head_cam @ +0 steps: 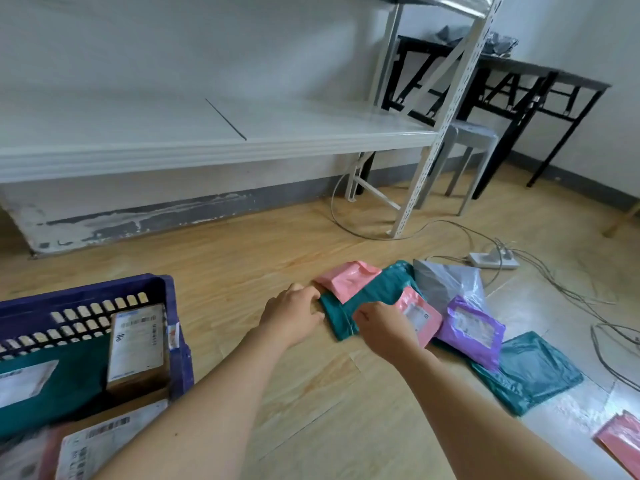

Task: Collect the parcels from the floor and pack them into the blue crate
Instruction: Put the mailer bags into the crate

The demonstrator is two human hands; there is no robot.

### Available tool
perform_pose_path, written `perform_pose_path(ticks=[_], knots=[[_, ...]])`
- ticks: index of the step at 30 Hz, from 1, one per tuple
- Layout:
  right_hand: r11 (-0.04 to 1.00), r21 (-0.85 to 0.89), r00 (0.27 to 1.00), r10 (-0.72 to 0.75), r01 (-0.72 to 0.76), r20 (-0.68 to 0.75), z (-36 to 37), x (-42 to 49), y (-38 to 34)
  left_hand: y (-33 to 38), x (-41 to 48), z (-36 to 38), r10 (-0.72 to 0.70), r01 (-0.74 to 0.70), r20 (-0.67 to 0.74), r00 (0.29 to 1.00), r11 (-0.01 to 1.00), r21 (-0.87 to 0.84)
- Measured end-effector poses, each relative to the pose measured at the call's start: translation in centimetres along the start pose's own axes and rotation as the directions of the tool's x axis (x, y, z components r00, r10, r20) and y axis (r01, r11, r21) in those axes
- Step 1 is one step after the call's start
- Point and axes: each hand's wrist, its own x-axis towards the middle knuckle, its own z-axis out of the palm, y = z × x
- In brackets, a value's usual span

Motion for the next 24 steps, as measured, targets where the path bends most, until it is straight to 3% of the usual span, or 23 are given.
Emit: perform_pose_path(ticks=[6,8,11,14,24], knots=[[0.994,0.003,0.994,0.107,-0.107,0.036,-0.6,1.7,5.3,1.7,2.2,2.5,0.066,-0.068,0.046,0.997,0.997,0.039],[0.963,0.158,0.976,0.212,-0.216,0.041,-0.8,2.6,7.5,2.0,3.1,3.7,0.073,-0.075,0.059,0.996,0.996,0.04],[0.812,0.447,0.915,0.403,-0.375,0.036,0.7,3.5,10.9,2.7,4.4,6.1,0.095,-0.098,0.079,0.992,0.995,0.033],[0.595,0.654,0.849,0.508,-0.468,0.145,3.4,4.3,13.9,3.0,6.2,9.0,0.105,-0.107,0.112,0.988,0.994,0.016],[0.29,0.8,0.742,0.616,-0.525,0.264,9.6,11.5,22.2,5.2,15.1,17.9,0.114,-0.118,0.233,0.966,0.993,0.003]])
